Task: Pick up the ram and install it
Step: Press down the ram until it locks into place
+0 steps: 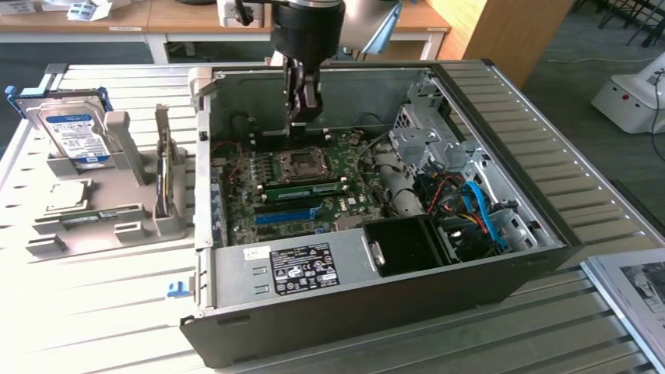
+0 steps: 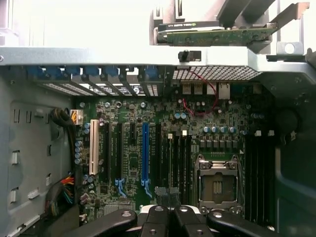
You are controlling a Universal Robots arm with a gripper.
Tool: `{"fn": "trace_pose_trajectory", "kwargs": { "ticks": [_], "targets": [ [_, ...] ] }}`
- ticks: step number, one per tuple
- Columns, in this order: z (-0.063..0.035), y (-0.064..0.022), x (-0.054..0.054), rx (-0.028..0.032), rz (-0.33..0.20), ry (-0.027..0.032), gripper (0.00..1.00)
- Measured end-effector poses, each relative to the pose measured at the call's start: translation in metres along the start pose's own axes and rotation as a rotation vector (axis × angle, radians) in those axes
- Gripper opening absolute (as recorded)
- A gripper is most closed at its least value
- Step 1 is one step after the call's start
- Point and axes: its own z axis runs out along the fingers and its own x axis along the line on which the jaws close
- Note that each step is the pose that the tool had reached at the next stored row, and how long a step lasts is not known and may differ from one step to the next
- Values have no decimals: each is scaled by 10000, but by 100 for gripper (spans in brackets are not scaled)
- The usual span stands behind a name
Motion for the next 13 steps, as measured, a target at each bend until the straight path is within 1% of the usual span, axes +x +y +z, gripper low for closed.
{"fn": "trace_pose_trajectory", "kwargs": {
  "ticks": [10, 13],
  "targets": [
    [-10, -218, -3, -3, -1, 1, 10],
    [-11, -238, -2, -2, 0, 0, 10]
  ]
}}
